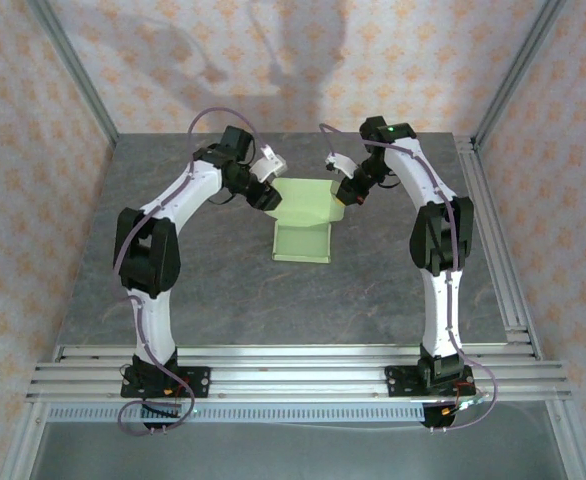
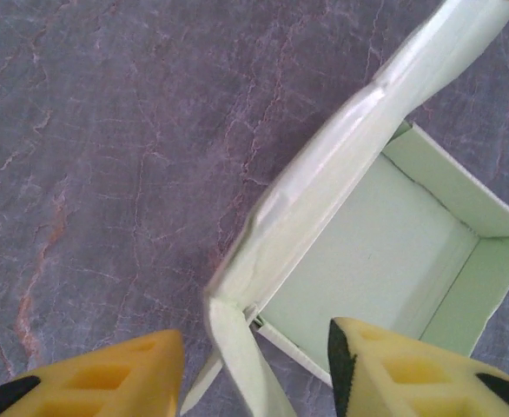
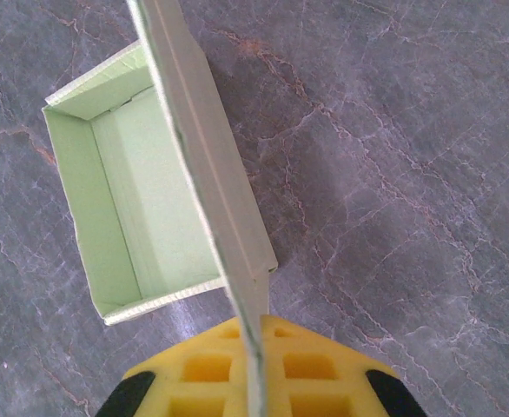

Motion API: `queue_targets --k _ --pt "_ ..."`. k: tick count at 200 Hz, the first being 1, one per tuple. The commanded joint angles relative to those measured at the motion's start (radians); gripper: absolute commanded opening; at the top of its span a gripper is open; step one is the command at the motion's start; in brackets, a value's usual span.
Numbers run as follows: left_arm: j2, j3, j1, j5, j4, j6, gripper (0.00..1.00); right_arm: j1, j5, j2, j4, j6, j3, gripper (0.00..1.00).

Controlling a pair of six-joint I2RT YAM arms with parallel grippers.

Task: Fold the paper box

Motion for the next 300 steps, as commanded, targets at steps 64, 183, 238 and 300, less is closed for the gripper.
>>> queue_targets --k 64,183,238,300 --pt "0.024 0.079 -0.003 -0.046 -0.098 0.047 0.25 0.007 -0.020 -0.060 -0.001 0.012 0.005 0.00" --pt "0.001 0.098 -0.002 -0.050 -0.139 0.027 0.00 0.015 0.014 -0.060 0.049 0.098 0.011 0.00" --pt "-0.082 -0.031 -0.010 -0.119 0.105 -0.281 0.00 0.064 0.243 -0.216 0.431 0.452 -0.228 0.00" --pt "-0.157 -0.141 -0.097 -0.300 0.290 -0.506 0.00 0.160 0.456 -0.374 0.740 0.824 -0.483 0.00"
